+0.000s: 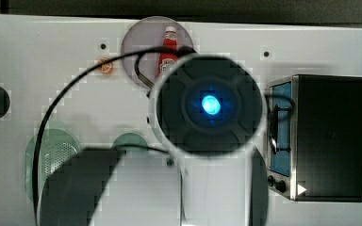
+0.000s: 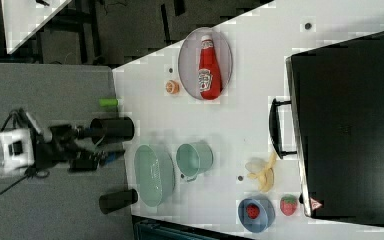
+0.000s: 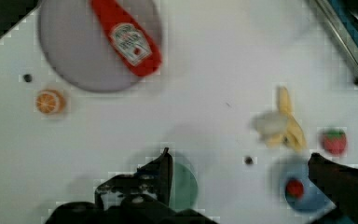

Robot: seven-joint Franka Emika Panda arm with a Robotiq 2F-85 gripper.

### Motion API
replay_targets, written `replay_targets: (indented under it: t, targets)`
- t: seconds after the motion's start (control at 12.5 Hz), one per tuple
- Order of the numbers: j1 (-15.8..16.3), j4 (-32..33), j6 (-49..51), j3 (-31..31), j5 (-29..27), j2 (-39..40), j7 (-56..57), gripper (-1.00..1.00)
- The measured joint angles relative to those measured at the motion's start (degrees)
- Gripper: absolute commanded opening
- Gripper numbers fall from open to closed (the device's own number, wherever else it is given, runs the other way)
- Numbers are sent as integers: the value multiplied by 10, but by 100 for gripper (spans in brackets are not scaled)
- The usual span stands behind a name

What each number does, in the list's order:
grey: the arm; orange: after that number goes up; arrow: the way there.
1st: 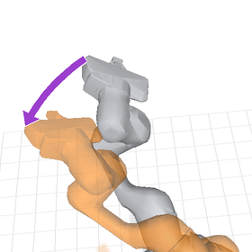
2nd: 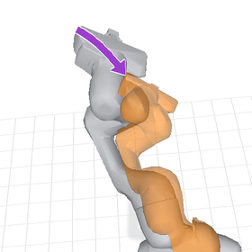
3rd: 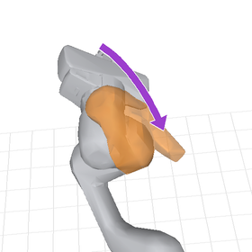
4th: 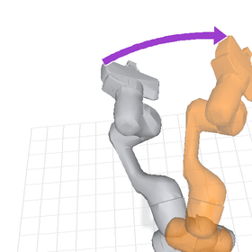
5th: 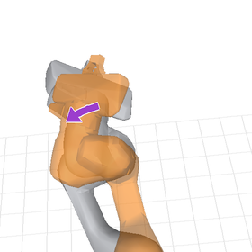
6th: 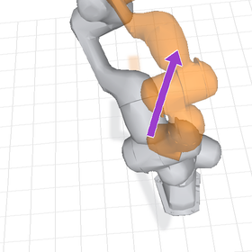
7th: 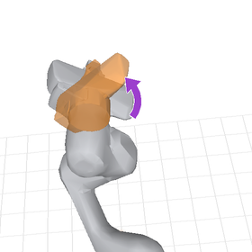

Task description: Pick ketchup from plate and place it on table.

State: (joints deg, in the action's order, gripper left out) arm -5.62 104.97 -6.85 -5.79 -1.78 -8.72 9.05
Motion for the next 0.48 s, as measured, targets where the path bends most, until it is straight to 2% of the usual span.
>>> replay_targets:
  t: [0.48]
  targets:
    - [-1,23,-96,-2,3,181,99,100]
